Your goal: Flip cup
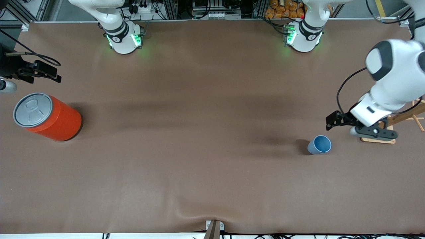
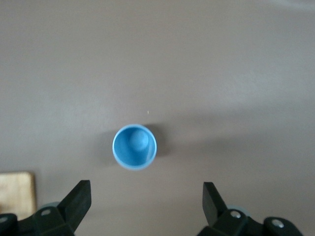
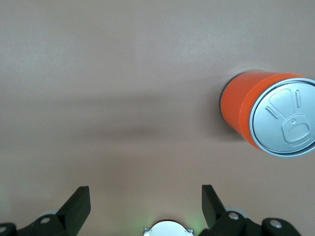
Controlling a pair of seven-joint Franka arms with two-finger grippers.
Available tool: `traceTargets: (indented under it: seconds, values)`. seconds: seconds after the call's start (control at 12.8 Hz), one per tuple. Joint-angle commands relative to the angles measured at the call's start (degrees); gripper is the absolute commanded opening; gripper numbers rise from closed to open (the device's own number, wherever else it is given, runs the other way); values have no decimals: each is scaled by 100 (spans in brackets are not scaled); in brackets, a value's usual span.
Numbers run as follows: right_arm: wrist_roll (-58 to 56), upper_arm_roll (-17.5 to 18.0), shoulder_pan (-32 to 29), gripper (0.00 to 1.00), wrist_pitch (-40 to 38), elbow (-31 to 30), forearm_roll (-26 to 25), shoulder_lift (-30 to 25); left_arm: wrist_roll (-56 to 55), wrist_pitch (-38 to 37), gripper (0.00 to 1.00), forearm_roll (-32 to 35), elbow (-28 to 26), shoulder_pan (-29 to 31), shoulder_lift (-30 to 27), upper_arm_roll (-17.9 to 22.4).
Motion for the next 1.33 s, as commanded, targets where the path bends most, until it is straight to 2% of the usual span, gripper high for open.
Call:
traceTargets:
  seconds: [0.0,0.16,0.24,0.31,0.55,0.63,0.71,0.86,1.1,1.25]
  values:
    - [56,-4,9,100,9,-7,81,-14,-450,-1170,100,28,661,64,-358,-19]
    - [56,-4,9,100,9,-7,81,-14,-477,-2319,100,29,1485,73,-333,-27]
    - [56,-4,9,100,9,-7,81,-14,-556,-2726,100,46,1759,64,-332,-19]
    - [56,-4,9,100,9,-7,81,-14,-696,-2869,100,90,1779,64,-385,-27]
    - [56,-4,9,100,9,-7,81,-14,-785,-2879,100,177,1535,-23,-823,16]
    - [56,-4,9,100,9,-7,81,-14,-794,-2879,100,448,1412,-154,-972,51]
    - [56,-4,9,100,9,-7,81,-14,-811,-2888,100,668,1245,-251,-1113,52]
    - [56,-4,9,100,9,-7,81,-14,-829,-2801,100,679,797,-252,-1447,78]
    - [65,-4,26,100,105,-7,37,-22,-759,-2853,100,618,883,-253,-1510,279]
    - [56,5,70,100,429,-112,19,-75,-654,-2888,100,609,944,-252,-1466,420]
